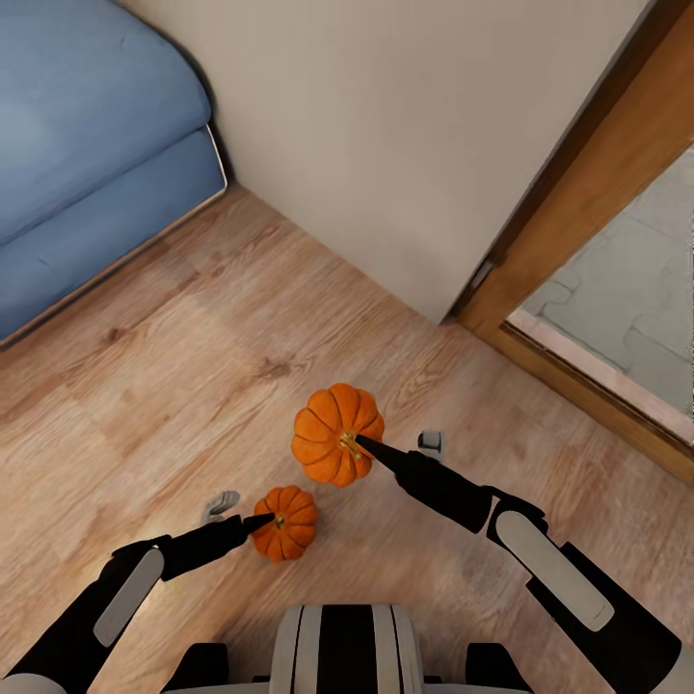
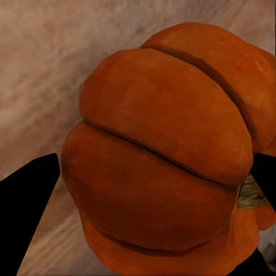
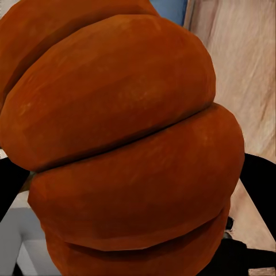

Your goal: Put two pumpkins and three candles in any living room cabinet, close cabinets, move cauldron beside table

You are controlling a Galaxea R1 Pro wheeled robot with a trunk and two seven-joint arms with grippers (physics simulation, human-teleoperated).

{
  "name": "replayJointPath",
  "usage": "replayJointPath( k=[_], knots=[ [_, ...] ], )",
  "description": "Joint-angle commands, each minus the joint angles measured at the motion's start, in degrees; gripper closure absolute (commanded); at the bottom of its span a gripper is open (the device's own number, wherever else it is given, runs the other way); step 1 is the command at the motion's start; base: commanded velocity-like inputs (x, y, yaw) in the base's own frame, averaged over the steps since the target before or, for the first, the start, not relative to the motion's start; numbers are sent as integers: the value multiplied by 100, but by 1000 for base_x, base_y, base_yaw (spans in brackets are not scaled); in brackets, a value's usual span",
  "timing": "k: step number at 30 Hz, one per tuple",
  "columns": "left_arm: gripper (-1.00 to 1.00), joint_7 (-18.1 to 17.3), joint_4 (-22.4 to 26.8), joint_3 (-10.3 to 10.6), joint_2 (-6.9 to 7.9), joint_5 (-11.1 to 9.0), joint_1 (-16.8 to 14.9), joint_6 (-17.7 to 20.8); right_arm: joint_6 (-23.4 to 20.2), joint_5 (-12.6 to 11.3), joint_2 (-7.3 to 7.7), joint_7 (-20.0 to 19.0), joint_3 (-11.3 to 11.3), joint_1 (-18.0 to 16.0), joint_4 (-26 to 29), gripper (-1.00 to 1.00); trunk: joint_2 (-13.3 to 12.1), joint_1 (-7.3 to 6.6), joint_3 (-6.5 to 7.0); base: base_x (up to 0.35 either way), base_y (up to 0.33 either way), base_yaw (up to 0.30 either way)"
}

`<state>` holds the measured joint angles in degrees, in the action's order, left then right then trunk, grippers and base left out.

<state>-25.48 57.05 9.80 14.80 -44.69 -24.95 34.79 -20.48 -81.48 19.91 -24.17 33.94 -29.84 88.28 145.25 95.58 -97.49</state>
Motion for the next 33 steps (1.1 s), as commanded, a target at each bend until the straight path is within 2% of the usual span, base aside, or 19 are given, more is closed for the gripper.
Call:
replayJointPath(
  k=[1, 6, 13, 19, 20, 22, 24, 28, 33],
  knots=[
    [100, 13, 10, -27, 4, -31, -1, 33, -21, -59, 4, -11, 7, -4, -11, 100, 0, -3, 20, 0, 0, 0],
    [100, 39, 25, -268, 53, -31, -1, 104, -17, -69, 7, -21, 7, -4, -29, 100, -7, -16, 131, 0, 0, 0],
    [100, 48, 26, -366, 323, -93, -1, 132, -17, -70, 4, 1, 7, -3, -38, 100, -16, -34, 286, 0, 0, 0],
    [100, 51, 26, -408, 665, -144, -1, 140, -17, -70, 4, 24, 7, -4, -39, 100, -24, -49, 419, 0, 0, 0],
    [100, 54, 28, -717, 734, -193, -1, 204, -17, -70, 5, 23, 7, -4, -39, 100, -26, -52, 441, 0, 0, 0],
    [100, 42, 62, -868, 752, -191, -1, 453, -17, -70, 4, 25, 7, -3, -39, 100, -28, -57, 485, 0, 0, 0],
    [100, 37, 412, -1058, 765, -160, 1, 924, -17, -70, 4, 26, 7, -4, -40, 100, -31, -62, 530, 0, 0, 0],
    [100, 33, 777, -1175, 774, -129, 7, 1311, -17, -70, -7, 34, 7, -4, -49, 100, -36, -73, 618, 0, 0, 0],
    [100, 27, 882, -1205, 824, -149, 8, 1581, -5, -70, -12, 35, 7, -4, -56, 100, -43, -86, 729, 0, 0, 0]
  ],
)
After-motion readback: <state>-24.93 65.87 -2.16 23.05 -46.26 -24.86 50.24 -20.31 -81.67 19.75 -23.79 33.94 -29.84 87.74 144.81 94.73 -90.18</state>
